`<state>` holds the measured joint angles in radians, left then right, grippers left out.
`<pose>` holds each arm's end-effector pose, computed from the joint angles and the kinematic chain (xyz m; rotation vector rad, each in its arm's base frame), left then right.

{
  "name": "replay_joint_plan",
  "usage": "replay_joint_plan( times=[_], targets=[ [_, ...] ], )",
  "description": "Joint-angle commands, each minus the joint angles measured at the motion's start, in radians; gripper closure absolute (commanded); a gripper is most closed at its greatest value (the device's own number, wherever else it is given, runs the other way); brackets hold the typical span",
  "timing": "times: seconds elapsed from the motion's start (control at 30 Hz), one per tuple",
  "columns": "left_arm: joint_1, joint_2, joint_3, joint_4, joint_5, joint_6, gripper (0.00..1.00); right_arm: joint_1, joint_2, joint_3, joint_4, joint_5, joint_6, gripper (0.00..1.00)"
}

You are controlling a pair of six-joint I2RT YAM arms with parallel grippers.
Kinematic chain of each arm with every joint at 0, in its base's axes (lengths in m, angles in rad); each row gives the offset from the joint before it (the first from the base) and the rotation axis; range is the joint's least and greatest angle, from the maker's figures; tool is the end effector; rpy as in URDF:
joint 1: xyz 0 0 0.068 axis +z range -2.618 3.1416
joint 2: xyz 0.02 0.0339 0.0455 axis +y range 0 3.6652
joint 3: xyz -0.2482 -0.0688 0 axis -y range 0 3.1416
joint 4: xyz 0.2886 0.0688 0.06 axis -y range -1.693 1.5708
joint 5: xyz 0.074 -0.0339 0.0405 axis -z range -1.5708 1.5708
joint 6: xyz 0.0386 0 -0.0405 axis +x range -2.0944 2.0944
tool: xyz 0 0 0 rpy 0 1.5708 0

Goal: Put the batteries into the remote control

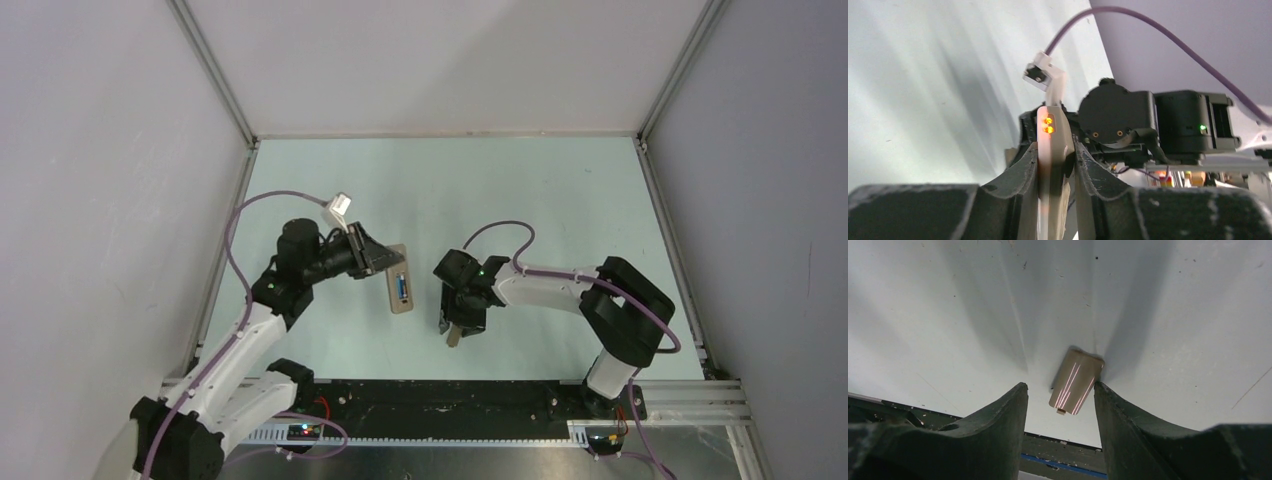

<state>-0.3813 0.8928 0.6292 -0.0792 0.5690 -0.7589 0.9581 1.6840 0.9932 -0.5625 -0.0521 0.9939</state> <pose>0.2326 -0.1156 0.2537 0.0302 2.0829 -1.2784 0.1961 0.2824 0.1156 0.0408 2.9747 0.4379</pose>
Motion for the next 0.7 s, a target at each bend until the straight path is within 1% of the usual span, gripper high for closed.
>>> replay_joint_plan(
  times=[0.0, 0.17, 0.23, 0.33, 0.47, 0.5, 0.53, 0.57, 0.63, 0.67],
  targets=[
    [0.077, -0.060, 0.011, -0.034, -0.021, 0.011, 1.00, 0.018, 0.032, 0.063, -0.012, 0.003, 0.000, 0.44],
    [0.132, -0.065, -0.006, -0.040, -0.006, 0.000, 1.00, 0.051, 0.093, 0.130, -0.083, 0.047, -0.003, 0.44],
    [0.147, -0.062, -0.014, -0.042, 0.007, -0.004, 1.00, 0.055, 0.111, 0.144, -0.107, 0.051, 0.005, 0.45],
    [0.164, -0.068, -0.026, -0.044, 0.020, -0.005, 1.00, 0.070, 0.143, 0.157, -0.140, 0.100, 0.006, 0.51],
    [0.182, -0.081, -0.043, -0.046, 0.043, -0.005, 1.00, 0.100, 0.169, 0.166, -0.169, 0.156, -0.022, 0.63],
    [0.187, -0.084, -0.046, -0.046, 0.048, -0.005, 1.00, 0.106, 0.172, 0.169, -0.179, 0.178, -0.037, 0.68],
    [0.188, -0.084, -0.049, -0.045, 0.054, -0.005, 1.00, 0.119, 0.178, 0.172, -0.183, 0.186, -0.046, 0.70],
    [0.191, -0.085, -0.053, -0.045, 0.057, -0.007, 1.00, 0.124, 0.183, 0.173, -0.192, 0.196, -0.067, 0.76],
    [0.192, -0.084, -0.058, -0.046, 0.066, -0.009, 1.00, 0.136, 0.204, 0.180, -0.212, 0.203, -0.091, 0.82],
    [0.192, -0.084, -0.058, -0.045, 0.072, -0.010, 1.00, 0.137, 0.207, 0.181, -0.218, 0.208, -0.099, 0.83]
  ],
)
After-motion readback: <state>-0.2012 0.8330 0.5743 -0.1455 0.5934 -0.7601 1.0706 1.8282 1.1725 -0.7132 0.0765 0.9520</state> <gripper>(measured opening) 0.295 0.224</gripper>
